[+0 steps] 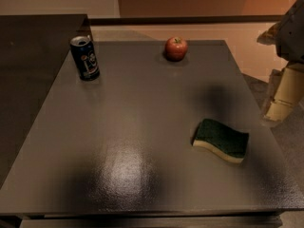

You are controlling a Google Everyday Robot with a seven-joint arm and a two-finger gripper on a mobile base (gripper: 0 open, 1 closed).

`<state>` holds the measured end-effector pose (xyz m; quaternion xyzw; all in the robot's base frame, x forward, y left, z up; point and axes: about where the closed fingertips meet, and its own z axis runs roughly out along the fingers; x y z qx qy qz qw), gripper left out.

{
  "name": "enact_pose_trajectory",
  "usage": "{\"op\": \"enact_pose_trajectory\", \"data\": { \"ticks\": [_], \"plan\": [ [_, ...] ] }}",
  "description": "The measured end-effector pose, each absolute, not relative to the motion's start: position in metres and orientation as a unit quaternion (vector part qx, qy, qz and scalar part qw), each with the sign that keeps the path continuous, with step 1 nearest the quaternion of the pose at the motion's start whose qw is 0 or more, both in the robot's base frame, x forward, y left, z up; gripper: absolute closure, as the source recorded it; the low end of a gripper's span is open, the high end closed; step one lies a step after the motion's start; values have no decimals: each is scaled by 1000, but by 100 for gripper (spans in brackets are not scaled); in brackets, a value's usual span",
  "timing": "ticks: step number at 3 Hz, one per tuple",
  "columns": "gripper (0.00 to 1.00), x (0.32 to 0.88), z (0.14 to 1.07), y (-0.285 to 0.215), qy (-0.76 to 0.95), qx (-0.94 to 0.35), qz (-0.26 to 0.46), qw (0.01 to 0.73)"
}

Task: Pick pepsi can

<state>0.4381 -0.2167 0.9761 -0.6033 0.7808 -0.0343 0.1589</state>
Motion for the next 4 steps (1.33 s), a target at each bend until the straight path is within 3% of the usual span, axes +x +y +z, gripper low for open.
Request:
{"op": "enact_pose_trajectory", "data": {
  "ticks": [2, 4],
  "plan": [
    [0, 445, 981, -206, 775, -604, -28, 185],
    [0, 488, 995, -154, 744, -612, 0, 266]
  ]
}}
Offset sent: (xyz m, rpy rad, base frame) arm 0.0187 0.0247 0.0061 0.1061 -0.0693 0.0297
